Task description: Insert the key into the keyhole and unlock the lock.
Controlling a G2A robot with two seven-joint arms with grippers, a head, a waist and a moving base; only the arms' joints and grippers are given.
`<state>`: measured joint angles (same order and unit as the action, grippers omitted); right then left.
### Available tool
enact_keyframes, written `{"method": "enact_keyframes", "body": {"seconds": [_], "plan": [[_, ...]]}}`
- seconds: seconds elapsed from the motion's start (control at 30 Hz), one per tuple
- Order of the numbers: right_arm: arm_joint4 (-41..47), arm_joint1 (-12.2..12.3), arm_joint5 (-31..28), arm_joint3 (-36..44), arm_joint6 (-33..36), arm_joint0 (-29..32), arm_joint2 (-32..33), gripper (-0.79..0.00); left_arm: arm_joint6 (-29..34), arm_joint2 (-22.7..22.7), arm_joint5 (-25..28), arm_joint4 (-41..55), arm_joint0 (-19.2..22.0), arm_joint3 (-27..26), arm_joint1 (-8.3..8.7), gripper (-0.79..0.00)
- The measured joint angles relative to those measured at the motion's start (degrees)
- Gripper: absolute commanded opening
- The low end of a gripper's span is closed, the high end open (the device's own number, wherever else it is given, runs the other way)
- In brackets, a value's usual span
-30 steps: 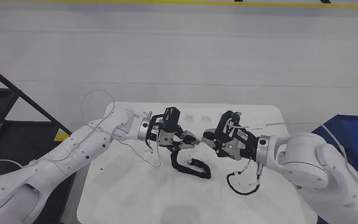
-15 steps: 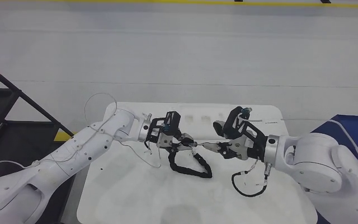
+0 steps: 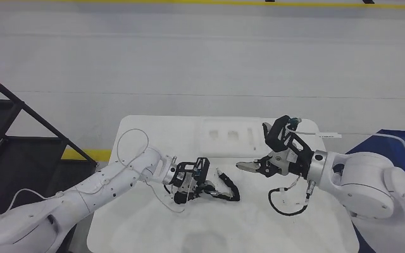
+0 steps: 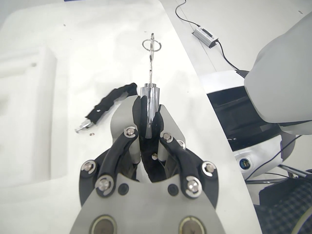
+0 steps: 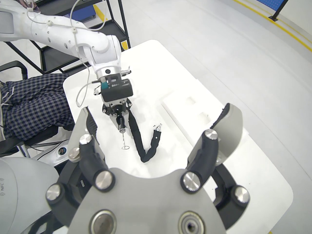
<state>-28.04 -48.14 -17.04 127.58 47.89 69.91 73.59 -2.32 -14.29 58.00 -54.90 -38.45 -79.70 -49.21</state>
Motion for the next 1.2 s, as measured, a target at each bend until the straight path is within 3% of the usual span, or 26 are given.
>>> {"method": "enact_keyframes", "body": {"seconds": [0.2, 0.23, 0.27, 0.43, 0.63, 0.87, 1.2], "plan": [[-0.29, 0.16, -0.5, 0.52, -0.68, 2.28, 1.76, 0.0, 4.19, 4.41, 0.0, 0.93, 0.66, 3.0, -3.0, -0.785], [-0.37, 0.16, -0.61, 0.52, -0.79, 2.55, 1.83, 0.0, 5.04, 4.6, 0.0, 1.33, 0.67, 3.37, -3.42, -0.437], [-0.41, 0.15, -0.79, 0.45, -0.99, 2.84, 1.85, 0.0, 6.21, 4.63, 0.0, 1.92, 0.46, 3.76, -3.97, 0.0], [0.17, -0.05, -1.82, -1.15, -2.62, 3.23, 1.2, 0.0, 8.57, 4.55, 0.0, 5.32, 0.33, 4.9, -5.96, 0.0], [0.8, -0.41, -5.14, -5.75, -4.92, 2.33, -0.3, 0.0, 3.05, 3.45, 0.0, 6.09, 4.69, 6.87, -6.43, 0.0], [0.03, -1.12, -14.81, -13.4, -8.43, -2.61, -3.2, 0.0, -8.08, -5.26, 0.0, 1.33, 11.74, 6.24, -3.15, 0.0], [4.44, -2.38, -28.82, -27.16, -4.9, -18.54, -8.01, 0.0, -10.73, -8.35, 0.0, 7.05, 19.66, 5.31, 2.17, 0.0]]}}
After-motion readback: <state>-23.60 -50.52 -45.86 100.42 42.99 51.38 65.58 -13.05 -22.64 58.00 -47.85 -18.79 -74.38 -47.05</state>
